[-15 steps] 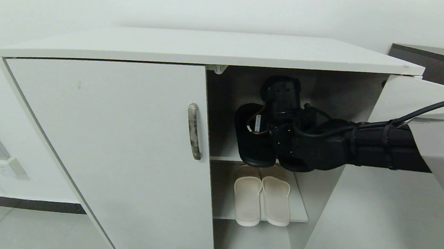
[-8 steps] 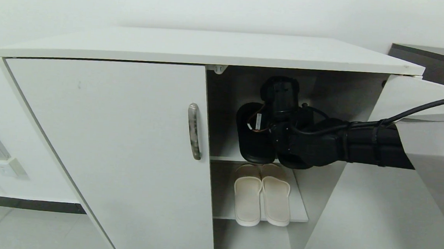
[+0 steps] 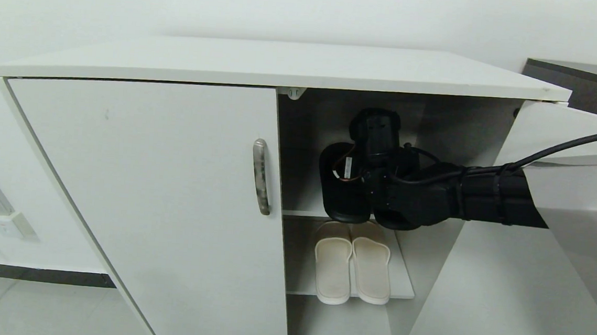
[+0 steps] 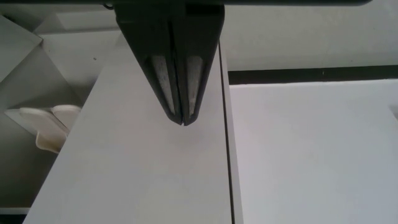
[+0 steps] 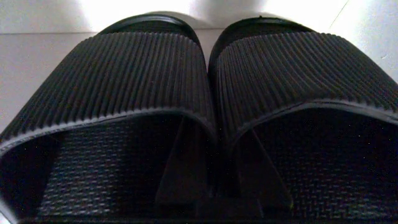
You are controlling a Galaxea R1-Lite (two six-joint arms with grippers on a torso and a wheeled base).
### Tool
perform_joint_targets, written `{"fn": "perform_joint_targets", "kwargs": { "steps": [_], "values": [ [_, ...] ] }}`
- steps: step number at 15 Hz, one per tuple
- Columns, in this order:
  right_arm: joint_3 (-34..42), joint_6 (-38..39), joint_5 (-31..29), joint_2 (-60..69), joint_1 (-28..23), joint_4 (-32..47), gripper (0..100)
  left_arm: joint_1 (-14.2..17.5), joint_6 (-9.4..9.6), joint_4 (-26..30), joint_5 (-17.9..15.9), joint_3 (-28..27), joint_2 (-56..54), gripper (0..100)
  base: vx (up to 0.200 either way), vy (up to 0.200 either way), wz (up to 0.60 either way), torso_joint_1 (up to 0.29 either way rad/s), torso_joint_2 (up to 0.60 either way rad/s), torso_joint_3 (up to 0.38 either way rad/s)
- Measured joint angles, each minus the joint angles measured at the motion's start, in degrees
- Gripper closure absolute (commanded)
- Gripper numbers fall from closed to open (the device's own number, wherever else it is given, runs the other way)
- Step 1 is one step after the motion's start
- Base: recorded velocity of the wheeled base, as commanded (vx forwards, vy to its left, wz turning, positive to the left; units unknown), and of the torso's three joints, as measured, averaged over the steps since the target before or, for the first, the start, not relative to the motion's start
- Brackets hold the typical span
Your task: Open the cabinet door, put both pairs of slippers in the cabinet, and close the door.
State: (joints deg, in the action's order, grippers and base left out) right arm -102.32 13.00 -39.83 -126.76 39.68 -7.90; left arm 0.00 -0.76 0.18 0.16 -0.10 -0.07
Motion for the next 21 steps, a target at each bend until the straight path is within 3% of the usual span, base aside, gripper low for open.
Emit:
{"fn": "perform_joint_targets", "kwargs": {
  "steps": [1,10,21],
  "values": [
    [0.0,0.0,0.0,0.0,0.0,0.3,0,0.0,-0.02,0.0,0.0,0.0,0.0,100,0.000,0.000,0.00,0.000,0.00,0.000],
    [3.9,0.3,-0.4,2.0,1.3,1.0,0,0.0,0.00,0.0,0.1,0.0,0.0,100,0.000,0.000,0.00,0.000,0.00,0.000],
    [28.4,0.8,-0.8,19.6,9.5,-5.9,0,0.0,-0.02,0.0,0.1,0.0,0.0,100,0.000,0.000,0.00,0.000,0.00,0.000]
  ]
}}
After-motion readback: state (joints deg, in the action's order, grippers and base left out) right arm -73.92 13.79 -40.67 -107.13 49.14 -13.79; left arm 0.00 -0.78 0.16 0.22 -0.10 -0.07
